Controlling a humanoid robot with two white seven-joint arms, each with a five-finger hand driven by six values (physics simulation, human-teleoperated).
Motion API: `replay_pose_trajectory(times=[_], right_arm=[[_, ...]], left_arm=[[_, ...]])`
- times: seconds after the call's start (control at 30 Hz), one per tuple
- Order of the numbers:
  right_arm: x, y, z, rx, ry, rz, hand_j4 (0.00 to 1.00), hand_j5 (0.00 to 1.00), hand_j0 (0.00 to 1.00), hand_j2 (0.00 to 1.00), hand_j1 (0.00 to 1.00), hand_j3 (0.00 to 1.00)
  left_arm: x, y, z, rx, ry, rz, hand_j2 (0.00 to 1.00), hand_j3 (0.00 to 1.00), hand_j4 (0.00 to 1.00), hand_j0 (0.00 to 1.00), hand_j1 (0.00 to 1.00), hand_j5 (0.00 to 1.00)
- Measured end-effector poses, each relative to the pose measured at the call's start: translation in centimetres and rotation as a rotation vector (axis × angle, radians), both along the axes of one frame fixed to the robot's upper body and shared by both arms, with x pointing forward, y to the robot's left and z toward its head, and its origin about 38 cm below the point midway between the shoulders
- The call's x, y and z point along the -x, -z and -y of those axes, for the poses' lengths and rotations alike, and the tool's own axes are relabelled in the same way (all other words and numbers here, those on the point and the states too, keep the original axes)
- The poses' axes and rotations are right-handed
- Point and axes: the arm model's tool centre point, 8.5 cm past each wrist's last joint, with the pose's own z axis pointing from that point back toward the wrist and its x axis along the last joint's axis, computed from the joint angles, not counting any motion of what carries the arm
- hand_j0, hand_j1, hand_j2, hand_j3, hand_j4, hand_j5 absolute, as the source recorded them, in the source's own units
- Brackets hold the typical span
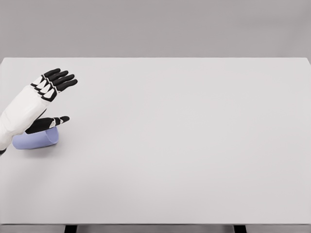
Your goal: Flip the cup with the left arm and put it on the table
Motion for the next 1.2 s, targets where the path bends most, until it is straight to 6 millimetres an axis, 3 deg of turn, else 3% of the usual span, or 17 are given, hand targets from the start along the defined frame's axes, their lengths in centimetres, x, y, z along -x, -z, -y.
replay_pose_trajectory(times=[0.23,0.43,0.57,0.73,0.9,0.93,1.03,1.2], right_arm=[[0.8,0.0,0.0,-0.003,0.003,-0.017,1.00,1.00,1.00,1.00,1.00,1.00],[0.8,0.0,0.0,-0.003,0.004,-0.018,1.00,1.00,1.00,1.00,1.00,1.00],[0.8,0.0,0.0,-0.003,0.004,-0.019,1.00,1.00,1.00,1.00,1.00,1.00],[0.8,0.0,0.0,-0.003,0.004,-0.019,1.00,1.00,1.00,1.00,1.00,1.00],[0.8,0.0,0.0,-0.003,0.004,-0.019,1.00,1.00,1.00,1.00,1.00,1.00],[0.8,0.0,0.0,-0.003,0.004,-0.018,1.00,1.00,1.00,1.00,1.00,1.00],[0.8,0.0,0.0,-0.003,0.004,-0.019,1.00,1.00,1.00,1.00,1.00,1.00],[0.8,0.0,0.0,-0.003,0.004,-0.019,1.00,1.00,1.00,1.00,1.00,1.00]], left_arm=[[0.0,0.0,-0.2,-0.049,0.000,0.008,1.00,1.00,1.00,1.00,1.00,1.00],[0.0,-1.4,-2.0,-0.151,0.001,0.013,1.00,1.00,1.00,1.00,1.00,1.00],[-0.4,-3.0,-2.6,-0.173,0.003,0.037,1.00,1.00,1.00,1.00,1.00,1.00],[-2.4,-6.9,-2.6,-0.231,-0.001,0.082,1.00,1.00,1.00,1.00,1.00,1.00],[-3.1,-6.2,-3.4,-0.367,0.052,-0.264,1.00,1.00,1.00,1.00,1.00,1.00],[-3.4,-6.8,-3.3,-0.387,0.068,-0.314,1.00,1.00,1.00,1.00,1.00,1.00],[-4.2,-8.3,-3.7,-0.354,0.051,-0.444,1.00,1.00,1.00,1.00,1.00,1.00],[-6.1,-10.0,-5.2,-0.205,-0.132,-0.634,0.99,0.99,0.99,0.99,0.99,0.99]])
